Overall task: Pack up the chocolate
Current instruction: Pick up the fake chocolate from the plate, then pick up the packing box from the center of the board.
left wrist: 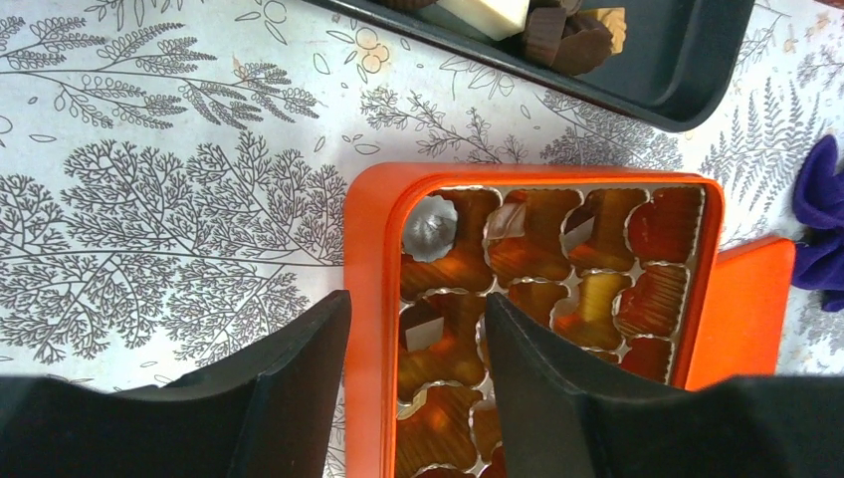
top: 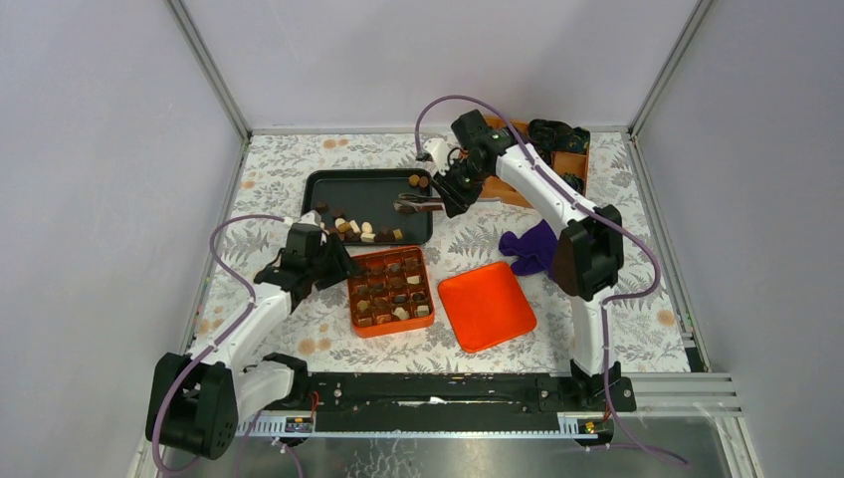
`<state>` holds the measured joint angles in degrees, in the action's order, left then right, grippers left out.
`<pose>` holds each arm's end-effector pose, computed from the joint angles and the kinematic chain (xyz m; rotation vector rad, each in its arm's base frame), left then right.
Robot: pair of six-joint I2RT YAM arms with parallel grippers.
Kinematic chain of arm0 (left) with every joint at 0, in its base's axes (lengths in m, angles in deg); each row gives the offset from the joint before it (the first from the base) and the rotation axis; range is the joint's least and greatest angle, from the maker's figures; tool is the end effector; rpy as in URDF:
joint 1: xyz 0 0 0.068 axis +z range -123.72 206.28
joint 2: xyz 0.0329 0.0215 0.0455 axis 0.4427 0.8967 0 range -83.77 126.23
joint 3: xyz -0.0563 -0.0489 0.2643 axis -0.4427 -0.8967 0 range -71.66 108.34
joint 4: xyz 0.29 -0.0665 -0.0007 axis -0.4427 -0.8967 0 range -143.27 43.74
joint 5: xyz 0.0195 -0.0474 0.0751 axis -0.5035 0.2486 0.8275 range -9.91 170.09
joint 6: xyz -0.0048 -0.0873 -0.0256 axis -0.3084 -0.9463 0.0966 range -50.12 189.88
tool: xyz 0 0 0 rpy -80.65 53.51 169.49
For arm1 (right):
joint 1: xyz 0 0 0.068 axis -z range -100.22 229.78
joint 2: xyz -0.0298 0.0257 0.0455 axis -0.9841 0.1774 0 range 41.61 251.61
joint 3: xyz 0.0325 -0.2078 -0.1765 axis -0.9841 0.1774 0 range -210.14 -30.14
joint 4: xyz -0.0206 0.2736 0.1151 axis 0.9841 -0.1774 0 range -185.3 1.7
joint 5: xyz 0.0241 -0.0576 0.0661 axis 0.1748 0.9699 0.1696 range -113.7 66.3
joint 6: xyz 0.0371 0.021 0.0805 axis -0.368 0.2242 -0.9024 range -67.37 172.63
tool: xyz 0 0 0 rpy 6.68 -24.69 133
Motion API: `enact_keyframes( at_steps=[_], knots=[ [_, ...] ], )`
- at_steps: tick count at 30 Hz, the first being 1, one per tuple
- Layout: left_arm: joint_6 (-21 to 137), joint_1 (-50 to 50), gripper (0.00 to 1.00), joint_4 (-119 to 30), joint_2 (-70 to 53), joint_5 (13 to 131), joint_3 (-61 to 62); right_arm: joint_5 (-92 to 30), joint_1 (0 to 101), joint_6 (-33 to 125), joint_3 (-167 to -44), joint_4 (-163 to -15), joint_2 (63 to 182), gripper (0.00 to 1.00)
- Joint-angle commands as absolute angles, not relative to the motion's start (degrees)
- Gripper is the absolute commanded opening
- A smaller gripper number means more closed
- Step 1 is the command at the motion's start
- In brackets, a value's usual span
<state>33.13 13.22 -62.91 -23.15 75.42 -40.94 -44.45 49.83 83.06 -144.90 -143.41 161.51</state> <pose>0.2634 -0.0679 0.1434 -0.4623 2.3962 -0.4998 0.4314 0.2818 0.2477 -1.4081 2.1704 0.4701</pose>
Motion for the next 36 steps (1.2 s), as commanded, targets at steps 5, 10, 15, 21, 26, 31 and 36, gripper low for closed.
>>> enact_keyframes(
  at_steps=[5,10,15,21,26,31,36],
  knots=[
    [33.5,13.5,0.49,-64.0,-20.2,75.1,-38.5,-49.1,50.2,81.4,-142.7,-141.7,154.6,0.01],
    [33.8,13.5,0.44,-64.0,-18.1,76.2,-38.2,-50.4,50.3,81.1,-142.2,-141.9,153.4,0.01],
    [34.3,13.5,0.4,-62.8,-15.3,77.3,-36.4,-51.8,50.3,81.1,-141.6,-142.1,152.3,0.01],
    [35.1,13.5,0.33,-62.2,-12.7,78.9,-35.0,-53.0,50.3,81.2,-140.3,-142.2,150.7,0.01],
    [35.3,13.5,0.22,-61.6,-12.0,79.3,-35.3,-57.4,50.2,81.7,-141.1,-144.4,149.3,0.01],
    [35.7,13.5,0.07,-60.3,-12.6,79.2,-35.3,-62.1,50.3,82.3,-140.8,-146.7,147.0,0.01],
    [36.2,13.2,0.0,-57.1,-17.0,79.8,-36.4,-65.9,50.3,82.3,-138.7,-147.6,144.4,0.01]
  ],
)
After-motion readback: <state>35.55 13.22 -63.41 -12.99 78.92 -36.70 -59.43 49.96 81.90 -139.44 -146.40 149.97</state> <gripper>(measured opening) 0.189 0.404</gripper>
